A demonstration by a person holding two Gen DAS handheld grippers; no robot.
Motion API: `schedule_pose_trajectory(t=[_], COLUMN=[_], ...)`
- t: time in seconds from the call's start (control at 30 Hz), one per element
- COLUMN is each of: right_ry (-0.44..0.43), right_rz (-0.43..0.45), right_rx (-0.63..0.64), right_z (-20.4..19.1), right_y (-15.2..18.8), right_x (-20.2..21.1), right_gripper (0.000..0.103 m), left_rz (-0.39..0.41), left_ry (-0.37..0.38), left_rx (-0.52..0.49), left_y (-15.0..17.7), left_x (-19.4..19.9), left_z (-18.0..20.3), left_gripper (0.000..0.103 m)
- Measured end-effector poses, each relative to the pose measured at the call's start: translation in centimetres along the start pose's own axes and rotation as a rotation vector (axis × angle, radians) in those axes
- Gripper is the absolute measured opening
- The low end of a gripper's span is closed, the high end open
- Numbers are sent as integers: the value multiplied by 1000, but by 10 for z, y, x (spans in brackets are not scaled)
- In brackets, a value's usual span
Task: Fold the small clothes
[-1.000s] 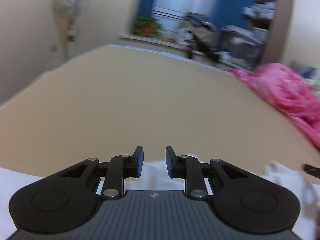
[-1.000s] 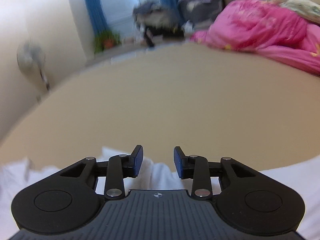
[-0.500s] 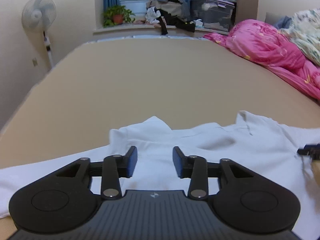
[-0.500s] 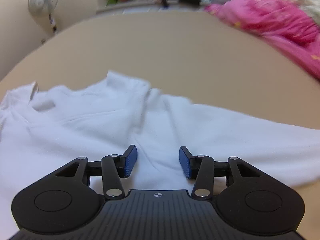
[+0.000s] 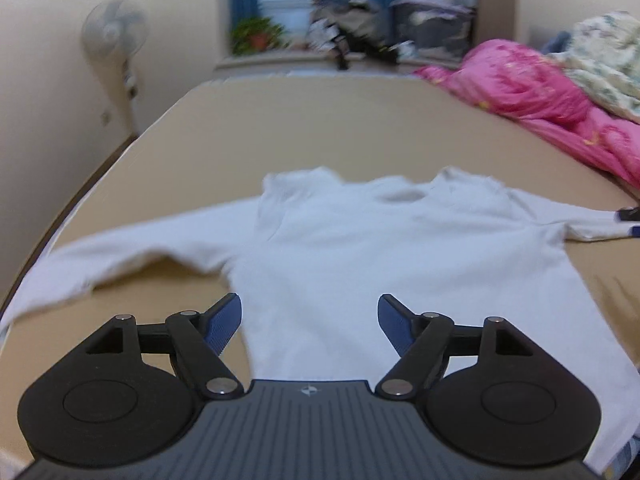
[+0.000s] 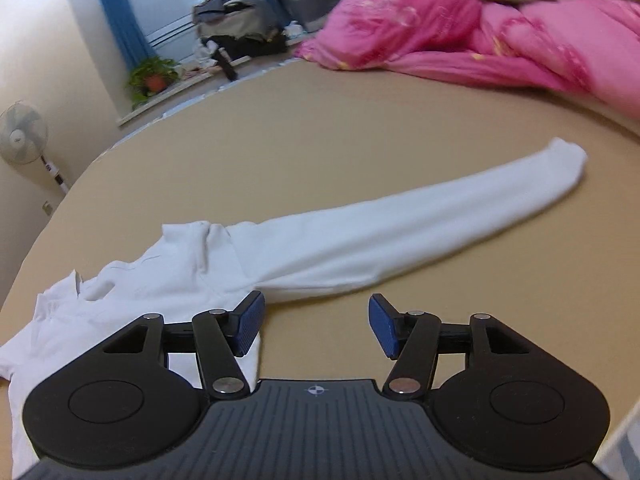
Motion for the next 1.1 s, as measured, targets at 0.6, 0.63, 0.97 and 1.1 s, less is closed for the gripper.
schedule_pose_trajectory(t=[0.6, 0.63, 0.97, 1.1], right_ry=[184, 185, 194, 210], right_rz=[74, 81, 221, 249], right_rx=[-181, -197, -471, -610], right_z=[145, 158, 259, 287], right_y=[-22, -23, -33, -28], right_x=[4, 0, -52, -78], right_gripper=[50, 40, 31, 32], left_rz=[-91, -85, -100, -120], left_ry=[-36, -35, -75, -96], left_rx=[78, 53, 13, 14], left_y=[-2, -3, 4, 7], left_x=[-67, -69, -86, -92], left_z=[8, 12, 5, 2], left_gripper=[83, 83, 83, 83])
Point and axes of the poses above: each gripper's, at about its wrist camera, not at the fingertips, and x roughly against the way its jaws point, z to its right, y to its underside, the point moved 3 cm from there along -x, roughly the way its jaws point, and after that the axes turned 8 degrees about z, right-handed, at the moved point
